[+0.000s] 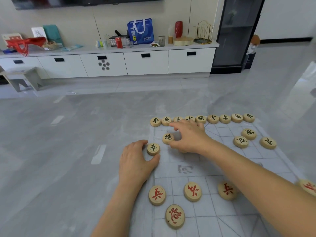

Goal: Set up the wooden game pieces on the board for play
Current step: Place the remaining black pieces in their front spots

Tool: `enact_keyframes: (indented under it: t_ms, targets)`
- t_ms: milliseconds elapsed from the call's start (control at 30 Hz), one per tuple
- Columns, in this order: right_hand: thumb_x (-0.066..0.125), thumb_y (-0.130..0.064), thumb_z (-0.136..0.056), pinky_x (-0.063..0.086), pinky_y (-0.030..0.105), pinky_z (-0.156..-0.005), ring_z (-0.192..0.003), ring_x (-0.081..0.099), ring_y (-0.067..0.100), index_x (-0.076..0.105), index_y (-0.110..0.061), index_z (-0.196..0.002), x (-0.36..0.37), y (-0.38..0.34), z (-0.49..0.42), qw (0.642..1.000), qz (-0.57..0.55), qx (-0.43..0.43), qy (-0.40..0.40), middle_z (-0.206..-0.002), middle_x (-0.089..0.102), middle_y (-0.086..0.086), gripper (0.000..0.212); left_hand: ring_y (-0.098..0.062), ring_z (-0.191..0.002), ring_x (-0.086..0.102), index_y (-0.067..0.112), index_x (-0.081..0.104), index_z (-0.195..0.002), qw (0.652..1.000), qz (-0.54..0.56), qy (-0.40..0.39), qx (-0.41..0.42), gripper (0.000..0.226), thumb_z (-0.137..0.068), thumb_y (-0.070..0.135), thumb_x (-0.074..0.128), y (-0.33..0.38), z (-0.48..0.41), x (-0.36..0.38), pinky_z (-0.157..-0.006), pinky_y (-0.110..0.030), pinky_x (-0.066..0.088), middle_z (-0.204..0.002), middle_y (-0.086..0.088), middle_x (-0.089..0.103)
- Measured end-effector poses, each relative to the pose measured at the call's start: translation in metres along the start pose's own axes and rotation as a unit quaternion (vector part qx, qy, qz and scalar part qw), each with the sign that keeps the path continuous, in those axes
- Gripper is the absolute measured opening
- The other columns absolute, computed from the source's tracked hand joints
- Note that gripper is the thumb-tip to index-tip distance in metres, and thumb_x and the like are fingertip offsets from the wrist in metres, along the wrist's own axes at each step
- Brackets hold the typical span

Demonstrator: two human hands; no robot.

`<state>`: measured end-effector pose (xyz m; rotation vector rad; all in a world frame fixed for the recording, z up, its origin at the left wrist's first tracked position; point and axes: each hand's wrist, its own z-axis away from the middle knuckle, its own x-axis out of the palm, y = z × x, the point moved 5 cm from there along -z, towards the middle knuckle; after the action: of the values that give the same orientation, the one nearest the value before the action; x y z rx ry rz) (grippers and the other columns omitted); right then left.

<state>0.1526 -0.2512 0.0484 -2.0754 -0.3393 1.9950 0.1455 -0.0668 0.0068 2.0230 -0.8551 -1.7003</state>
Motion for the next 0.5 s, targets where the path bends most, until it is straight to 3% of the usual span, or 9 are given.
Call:
enact_keyframes:
  t_ms: [200, 333, 433, 500]
  targets:
    - [0.063, -0.050, -0.076, 0.026, 0.041, -0.107, -0.119, 0.044, 0.009, 0.040, -0.049, -0.129, -0.054, 0.061, 0.060, 0.995, -0.084, 0.021, 0.040, -0.117, 0.052, -0.018, 0.058, -0.010, -0.116, 0.046, 0.027, 0.056, -0.121, 0.998, 0.065, -0.012, -0.015, 0.058, -0.070, 0.053, 0.067, 0.003, 0.002, -0.006, -0.094, -0.027, 0.039, -0.111, 0.014, 0.053]
    - [0.057, -0.074, -0.061, 0.034, 0.040, -0.101, -0.104, 0.053, 0.009, 0.039, -0.061, -0.104, -0.093, 0.126, 0.117, 0.992, -0.092, 0.046, 0.075, -0.103, 0.055, -0.026, 0.048, -0.012, -0.115, 0.048, 0.030, 0.057, -0.118, 0.990, 0.111, -0.073, -0.037, 0.068, -0.061, 0.067, 0.058, 0.005, 0.001, -0.011, -0.097, -0.033, 0.042, -0.119, 0.008, 0.054]
    - [0.039, -0.097, -0.043, 0.038, 0.040, -0.095, -0.097, 0.054, 0.002, 0.042, -0.070, -0.096, -0.101, 0.174, 0.148, 0.986, -0.105, 0.086, 0.100, -0.097, 0.059, -0.026, 0.059, -0.015, -0.121, 0.044, 0.026, 0.056, -0.121, 0.996, 0.056, -0.068, -0.004, 0.047, -0.078, 0.043, 0.066, 0.017, 0.004, -0.009, -0.100, -0.031, 0.037, -0.125, 0.005, 0.052]
    - [0.055, -0.083, -0.057, 0.039, 0.036, -0.089, -0.097, 0.056, 0.004, 0.048, -0.064, -0.092, -0.097, 0.188, 0.160, 0.982, -0.124, 0.096, 0.109, -0.096, 0.061, -0.025, 0.040, -0.012, -0.120, 0.041, 0.025, 0.058, -0.118, 0.997, 0.033, -0.052, 0.047, 0.043, -0.078, 0.040, 0.063, 0.043, 0.010, -0.002, -0.100, -0.027, 0.033, -0.121, 0.008, 0.052]
